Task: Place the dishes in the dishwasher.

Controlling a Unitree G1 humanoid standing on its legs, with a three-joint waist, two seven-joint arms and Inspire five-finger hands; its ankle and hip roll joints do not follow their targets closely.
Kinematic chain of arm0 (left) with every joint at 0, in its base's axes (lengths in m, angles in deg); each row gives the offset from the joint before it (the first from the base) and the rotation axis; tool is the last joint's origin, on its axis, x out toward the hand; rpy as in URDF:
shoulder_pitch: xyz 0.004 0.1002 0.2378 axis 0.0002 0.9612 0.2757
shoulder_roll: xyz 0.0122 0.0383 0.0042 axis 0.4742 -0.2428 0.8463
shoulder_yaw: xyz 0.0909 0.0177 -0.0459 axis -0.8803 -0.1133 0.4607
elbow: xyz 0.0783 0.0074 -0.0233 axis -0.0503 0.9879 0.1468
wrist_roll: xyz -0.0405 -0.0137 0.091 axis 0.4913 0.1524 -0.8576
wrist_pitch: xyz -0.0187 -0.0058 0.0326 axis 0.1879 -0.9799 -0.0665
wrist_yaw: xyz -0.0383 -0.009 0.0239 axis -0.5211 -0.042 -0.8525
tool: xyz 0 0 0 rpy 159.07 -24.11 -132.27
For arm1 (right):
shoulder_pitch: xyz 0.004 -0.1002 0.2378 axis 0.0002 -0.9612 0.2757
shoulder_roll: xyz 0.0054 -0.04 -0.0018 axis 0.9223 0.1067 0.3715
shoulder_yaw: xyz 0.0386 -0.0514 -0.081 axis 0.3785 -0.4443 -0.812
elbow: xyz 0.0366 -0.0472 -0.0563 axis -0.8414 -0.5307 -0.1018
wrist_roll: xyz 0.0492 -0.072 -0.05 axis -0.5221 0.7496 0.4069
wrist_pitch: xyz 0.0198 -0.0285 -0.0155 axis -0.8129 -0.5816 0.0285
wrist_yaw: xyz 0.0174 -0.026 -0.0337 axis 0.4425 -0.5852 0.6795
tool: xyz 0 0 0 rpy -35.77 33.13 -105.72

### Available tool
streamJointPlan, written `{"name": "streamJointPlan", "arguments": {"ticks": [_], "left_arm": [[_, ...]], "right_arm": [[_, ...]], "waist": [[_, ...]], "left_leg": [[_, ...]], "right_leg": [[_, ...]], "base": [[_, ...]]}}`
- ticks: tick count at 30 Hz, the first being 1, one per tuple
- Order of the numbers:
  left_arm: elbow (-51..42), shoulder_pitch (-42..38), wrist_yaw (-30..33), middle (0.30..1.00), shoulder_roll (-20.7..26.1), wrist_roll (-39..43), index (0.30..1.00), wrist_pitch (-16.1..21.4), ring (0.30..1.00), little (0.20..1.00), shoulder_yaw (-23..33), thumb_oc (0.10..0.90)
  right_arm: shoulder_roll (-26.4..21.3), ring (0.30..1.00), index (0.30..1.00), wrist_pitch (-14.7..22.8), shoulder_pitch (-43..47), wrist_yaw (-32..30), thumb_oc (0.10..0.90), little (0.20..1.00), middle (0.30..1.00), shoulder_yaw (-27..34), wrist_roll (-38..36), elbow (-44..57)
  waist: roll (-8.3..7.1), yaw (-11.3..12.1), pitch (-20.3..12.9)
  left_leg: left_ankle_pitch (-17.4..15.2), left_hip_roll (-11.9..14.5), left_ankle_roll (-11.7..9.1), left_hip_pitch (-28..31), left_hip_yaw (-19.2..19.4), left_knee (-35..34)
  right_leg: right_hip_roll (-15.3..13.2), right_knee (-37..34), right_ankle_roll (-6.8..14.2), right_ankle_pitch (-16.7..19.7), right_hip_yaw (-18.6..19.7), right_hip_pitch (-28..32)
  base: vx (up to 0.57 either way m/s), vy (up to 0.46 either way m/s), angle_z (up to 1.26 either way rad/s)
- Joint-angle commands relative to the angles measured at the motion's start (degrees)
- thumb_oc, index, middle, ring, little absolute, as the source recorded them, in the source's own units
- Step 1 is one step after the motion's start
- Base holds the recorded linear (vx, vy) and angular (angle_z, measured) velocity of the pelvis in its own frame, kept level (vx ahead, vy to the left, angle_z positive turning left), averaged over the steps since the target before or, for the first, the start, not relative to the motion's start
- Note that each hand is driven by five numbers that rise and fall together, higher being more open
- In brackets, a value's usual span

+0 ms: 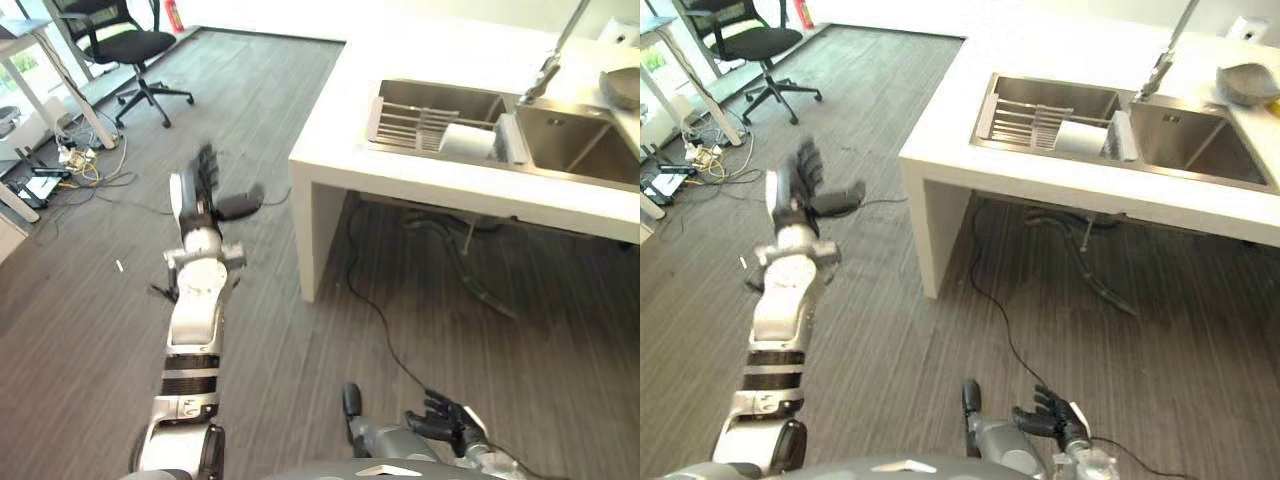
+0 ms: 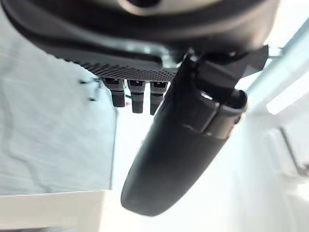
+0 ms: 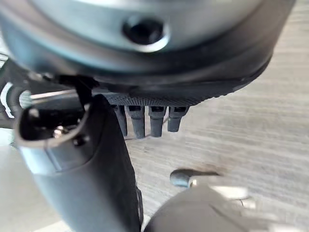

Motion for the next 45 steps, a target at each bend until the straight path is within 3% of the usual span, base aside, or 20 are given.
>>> {"name": "streamJointPlan", "arguments": {"ticks": [1,3,4,5,6,8,9,10,14,16,19,21,24,28,31,33,38,41,44,45], "left_arm": [[-6.8,-3.5,0.7,0.900,5.2,-6.3,0.900,6.6,0.900,0.900,0.2,0.800],[-8.0,-3.9,1.8,0.900,6.1,-7.6,0.900,6.3,0.900,0.900,1.5,0.800],[-11.6,-4.9,4.3,0.900,5.9,-9.9,0.900,6.6,0.900,0.900,2.8,0.800],[-11.6,-4.9,4.3,0.900,5.9,-9.9,0.900,6.5,0.900,0.900,2.8,0.800],[-13.2,-6.0,5.7,0.900,6.7,-11.1,0.900,7.1,0.900,0.900,3.2,0.800],[-14.4,-6.2,6.1,0.900,7.0,-11.9,0.900,6.9,0.900,0.900,3.0,0.800],[-13.9,-6.2,5.9,0.900,8.2,-12.4,0.900,7.2,0.900,0.900,2.4,0.800],[-14.4,-5.9,5.1,0.900,8.4,-12.1,0.900,7.5,0.900,0.900,1.9,0.800],[-13.0,-4.3,2.2,0.900,7.2,-8.1,0.900,7.5,0.900,0.900,-0.8,0.800],[-12.7,-3.6,-0.4,0.900,7.2,-7.1,0.900,7.4,0.900,0.900,-4.4,0.800],[-12.8,-2.2,-3.6,0.900,8.6,-6.9,0.900,7.8,0.900,0.900,-7.4,0.800],[-12.6,-1.3,-5.3,0.900,9.4,-5.7,0.900,7.5,0.900,0.900,-9.9,0.800],[-11.8,-1.5,-6.7,0.900,10.9,-6.4,0.900,7.2,0.900,0.900,-11.8,0.800],[-7.7,-6.6,-8.4,0.900,14.5,-9.4,0.900,6.5,0.900,0.900,-18.2,0.800],[-7.7,-6.7,-8.2,0.900,14.9,-10.2,0.900,6.0,0.900,0.900,-18.0,0.800],[-7.3,-6.3,-7.6,0.900,14.0,-11.0,0.900,5.2,0.900,0.900,-17.0,0.800],[-7.9,-5.3,-7.1,0.900,12.6,-11.3,0.900,3.8,0.900,0.900,-15.3,0.800],[-7.5,-5.6,-5.9,0.900,12.3,-11.3,0.900,3.7,0.900,0.900,-14.2,0.800],[-7.1,-7.5,-4.3,0.900,12.1,-12.2,0.900,3.7,0.900,0.900,-13.8,0.800],[-6.7,-8.4,-3.6,0.900,12.0,-12.6,0.900,3.5,0.900,0.900,-13.9,0.800]], "right_arm": [[-0.2,0.900,0.900,0.7,-0.8,-0.9,0.800,0.900,0.900,-2.8,1.8,-0.2],[-0.7,0.900,0.900,0.9,-0.1,-1.2,0.800,0.900,0.900,-3.3,1.6,0.1],[-0.4,0.900,0.900,1.1,0.2,-1.4,0.800,0.900,0.900,-2.2,0.4,1.7],[-0.3,0.900,0.900,1.1,0.2,-1.4,0.800,0.900,0.900,-2.2,0.4,1.7],[-0.2,0.900,0.900,1.3,0.6,-1.2,0.800,0.900,0.900,-1.2,-0.9,3.0],[0.4,0.900,0.900,1.0,0.8,-0.9,0.800,0.900,0.900,-1.2,-0.9,3.3],[-0.1,0.900,0.900,0.8,1.6,-1.2,0.800,0.900,0.900,-2.0,-0.5,3.2],[0.2,0.900,0.900,0.3,2.1,-1.2,0.800,0.900,0.900,-2.0,-0.6,3.0],[0.3,0.900,0.900,0.0,1.4,-1.3,0.800,0.900,0.900,-1.2,-1.7,2.3],[1.0,0.900,0.900,-0.4,-1.0,-1.0,0.800,0.900,0.900,1.1,-2.1,0.8],[1.4,0.900,0.900,-0.6,-2.0,-1.1,0.800,0.900,0.900,1.7,-2.0,-0.9],[1.3,0.900,0.900,-0.1,-2.9,-1.2,0.800,0.900,0.900,1.9,-1.8,-1.7],[0.9,0.900,0.900,-0.1,-3.4,-1.1,0.800,0.900,0.900,1.9,-1.7,-1.3],[-0.7,0.900,0.900,1.7,-5.5,-3.1,0.800,0.900,0.900,5.0,-3.2,0.1],[-2.1,0.900,0.900,1.6,-3.5,-3.6,0.800,0.900,0.900,3.7,-1.9,-1.4],[-3.1,0.900,0.900,1.7,-2.1,-4.9,0.800,0.900,0.900,3.6,-1.9,-1.5],[-2.2,0.900,0.900,1.8,-0.7,-5.0,0.800,0.900,0.900,3.1,-1.8,0.1],[-1.7,0.900,0.900,1.8,0.0,-4.9,0.800,0.900,0.900,1.9,-1.1,1.5],[-1.1,0.900,0.900,2.0,-0.2,-4.9,0.800,0.900,0.900,1.7,-0.6,2.0],[-1.0,0.900,0.900,1.7,0.2,-4.9,0.800,0.900,0.900,1.8,-0.4,1.3]], "waist": [[-1.48,-2.1,-2.8],[-2.52,-1.7,-2.6],[-6.22,-1.0,-2.2],[-6.15,-1.0,-2.1],[-9.28,0.9,-0.5],[-10.01,2.7,0.8],[-9.31,3.8,1.2],[-8.83,4.5,1.2],[-7.42,5.0,0.6],[-6.28,2.7,-0.5],[-4.81,0.9,-1.4],[-4.17,0.5,-1.3],[-4.01,0.1,-1.0],[-4.48,-2.8,1.5],[-4.33,-1.2,2.3],[-3.88,0.9,1.7],[-2.68,1.9,0.6],[-2.23,1.6,0.6],[-2.21,0.2,0.7],[-2.64,0.3,0.4]], "left_leg": [[20.5,-2.5,4.2,-8.9,-1.0,-6.1],[20.4,-3.2,3.7,-9.6,0.1,-1.3],[19.5,-5.1,3.1,-12.9,3.0,12.0],[19.1,-5.0,3.1,-13.5,3.0,13.0],[17.1,-9.2,2.6,-19.3,4.1,24.8],[16.3,-10.9,2.5,-23.9,4.9,26.4],[16.5,-13.8,2.9,-25.6,3.6,24.0],[17.0,-14.3,3.7,-25.9,3.6,20.8],[17.8,-12.6,4.1,-25.5,5.3,9.5],[19.2,-9.1,3.2,-20.8,5.4,0.1],[19.4,-8.6,4.1,-17.1,1.6,-8.8],[19.7,-7.1,4.3,-15.7,3.1,-13.3],[19.2,-6.9,4.6,-15.2,3.2,-14.4],[17.7,-6.2,5.0,-17.3,5.0,-14.4],[17.7,-3.5,3.7,-18.7,7.3,-14.4],[17.9,-2.5,3.2,-19.1,8.1,-14.4],[17.3,-0.7,2.8,-19.1,8.4,-14.4],[16.7,0.2,2.9,-18.1,7.9,-14.4],[16.6,1.1,3.4,-16.8,6.0,-14.4],[16.9,1.8,3.1,-16.8,5.9,-14.4]], "right_leg": [[-5.0,-6.0,5.9,-3.1,0.7,2.3],[-5.3,-6.3,5.9,-3.0,1.1,3.8],[-7.6,-6.4,6.0,-3.2,1.7,6.8],[-7.5,-6.4,6.0,-3.1,1.7,6.7],[-9.7,-6.4,5.7,-3.3,2.5,9.4],[-9.1,-6.4,5.4,-4.4,3.3,11.3],[-7.5,-6.4,5.1,-4.3,4.1,11.2],[-6.2,-6.4,5.1,-4.1,4.7,11.4],[-3.9,-6.4,4.9,-4.9,6.2,12.3],[-3.5,-6.4,5.2,-4.9,5.0,11.9],[-2.2,-4.8,5.0,-4.7,5.6,9.5],[-1.7,-4.4,5.0,-5.3,5.6,8.3],[-1.3,-4.1,5.0,-5.5,6.1,7.8],[-0.9,0.3,5.4,-5.8,7.2,4.9],[-5.8,-0.2,5.3,-6.7,2.5,5.7],[-10.5,-1.5,5.6,-6.0,3.0,8.8],[-15.8,-5.2,6.3,-6.4,3.3,8.6],[-16.2,-6.1,6.5,-6.8,4.1,6.3],[-13.7,-5.6,6.8,-6.9,6.5,5.3],[-14.5,-6.0,6.8,-6.7,4.1,6.1]], "base": [[0.36,-0.246,0.23],[0.29,-0.237,0.21],[0.23,-0.223,-0.12],[0.40,-0.419,-0.05],[0.21,-0.253,-0.13],[0.23,-0.245,-0.54],[0.19,-0.124,-0.55],[0.17,-0.065,-0.30],[0.12,0.012,-0.48],[0.07,0.114,0.02],[-0.04,0.099,0.07],[-0.09,0.142,-0.10],[-0.07,0.132,-0.15],[-0.18,0.131,-0.26],[-0.17,-0.106,-0.14],[-0.10,-0.096,-1.12],[0.01,-0.081,-0.46],[0.12,-0.179,-0.36],[0.15,-0.265,0.16],[0.21,-0.450,0.84]]}}
